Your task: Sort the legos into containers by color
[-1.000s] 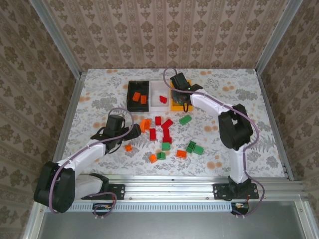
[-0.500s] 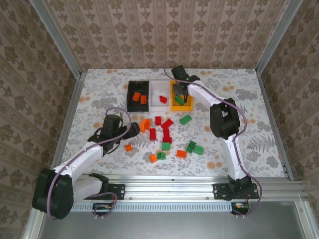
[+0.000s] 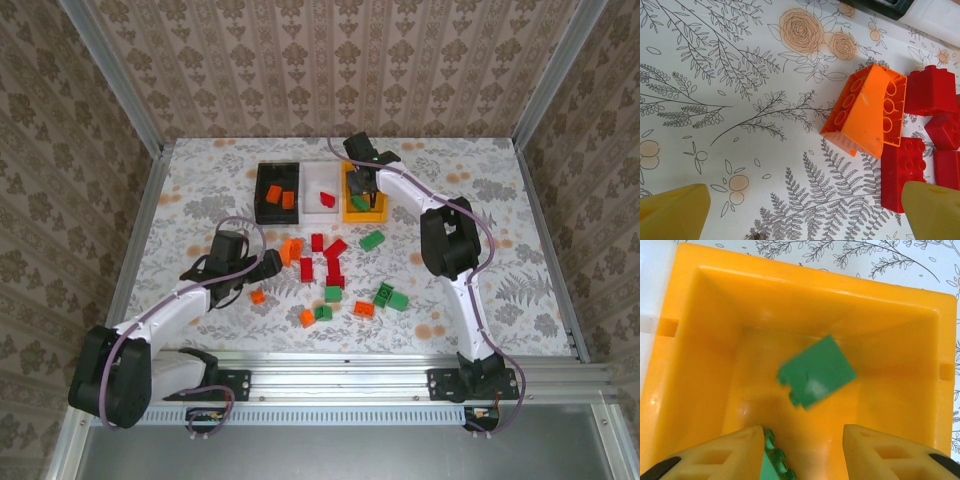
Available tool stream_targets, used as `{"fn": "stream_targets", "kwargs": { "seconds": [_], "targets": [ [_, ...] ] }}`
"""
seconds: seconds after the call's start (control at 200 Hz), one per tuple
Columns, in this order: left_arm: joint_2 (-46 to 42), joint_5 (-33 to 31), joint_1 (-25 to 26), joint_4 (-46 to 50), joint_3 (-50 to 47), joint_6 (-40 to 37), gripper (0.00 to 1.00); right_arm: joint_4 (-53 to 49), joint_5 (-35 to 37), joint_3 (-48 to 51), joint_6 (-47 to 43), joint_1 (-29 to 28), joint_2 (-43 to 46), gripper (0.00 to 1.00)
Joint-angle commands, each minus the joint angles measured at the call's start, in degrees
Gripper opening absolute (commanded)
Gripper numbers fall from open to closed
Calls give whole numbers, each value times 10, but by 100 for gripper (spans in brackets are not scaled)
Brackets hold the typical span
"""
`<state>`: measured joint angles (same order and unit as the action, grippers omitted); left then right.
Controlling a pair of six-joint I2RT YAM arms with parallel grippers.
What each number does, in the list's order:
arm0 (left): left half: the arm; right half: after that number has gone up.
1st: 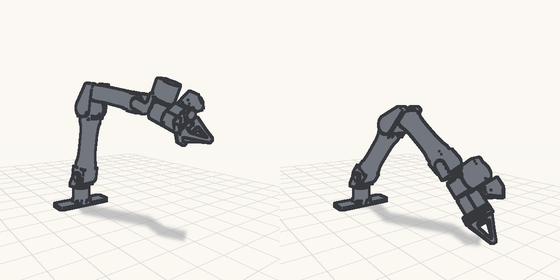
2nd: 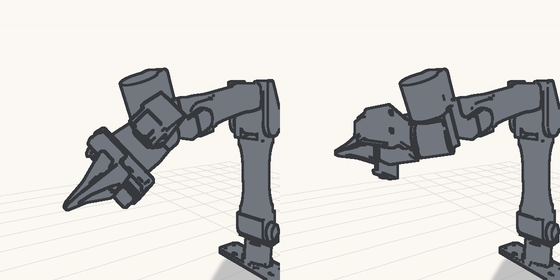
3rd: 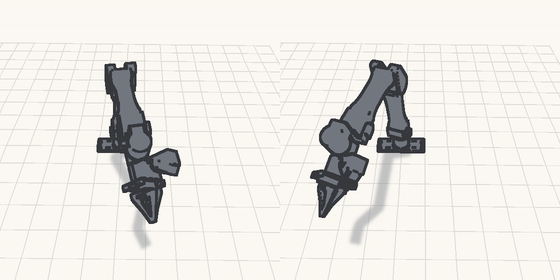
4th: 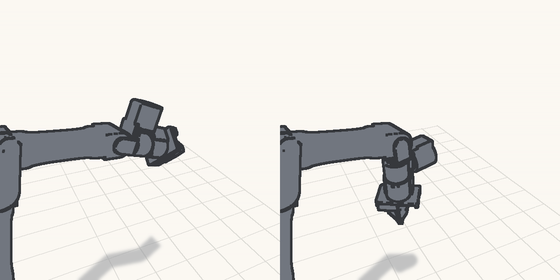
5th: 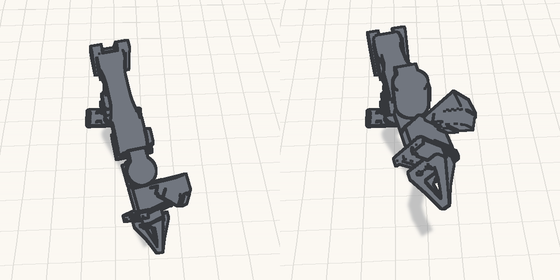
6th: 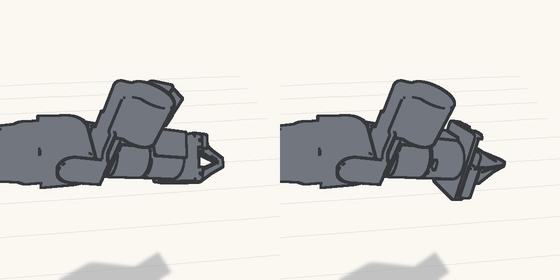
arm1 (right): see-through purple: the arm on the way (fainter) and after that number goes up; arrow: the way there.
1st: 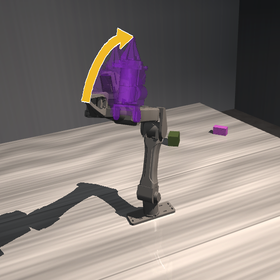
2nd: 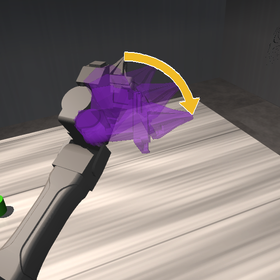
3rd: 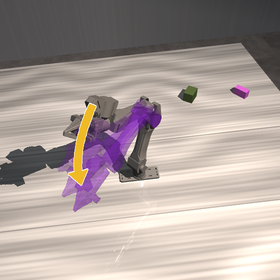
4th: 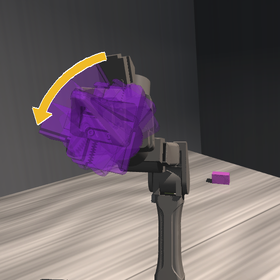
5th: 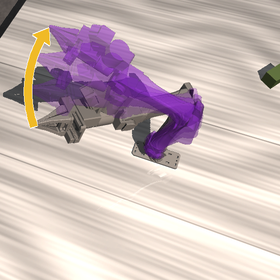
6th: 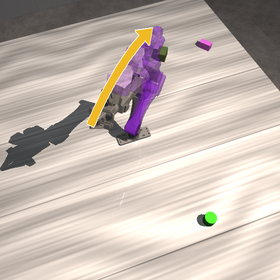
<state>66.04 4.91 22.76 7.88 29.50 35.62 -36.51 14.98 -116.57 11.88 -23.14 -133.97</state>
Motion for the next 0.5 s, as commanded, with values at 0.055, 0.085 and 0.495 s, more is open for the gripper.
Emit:
{"fn": "stream_targets", "kwargs": {
  "seconds": [0.055,0.085,0.495],
  "targets": [
    [-7,5,1,22,10,3,100,-11,-16,32,-1,-1,69,46],
    [-7,1,1,26,13,3,100,-4,-19,52,1,-2,91,46],
    [170,-58,60,55,178,-96,76,148,-51,463,104,-20,384,47]
  ]
}}
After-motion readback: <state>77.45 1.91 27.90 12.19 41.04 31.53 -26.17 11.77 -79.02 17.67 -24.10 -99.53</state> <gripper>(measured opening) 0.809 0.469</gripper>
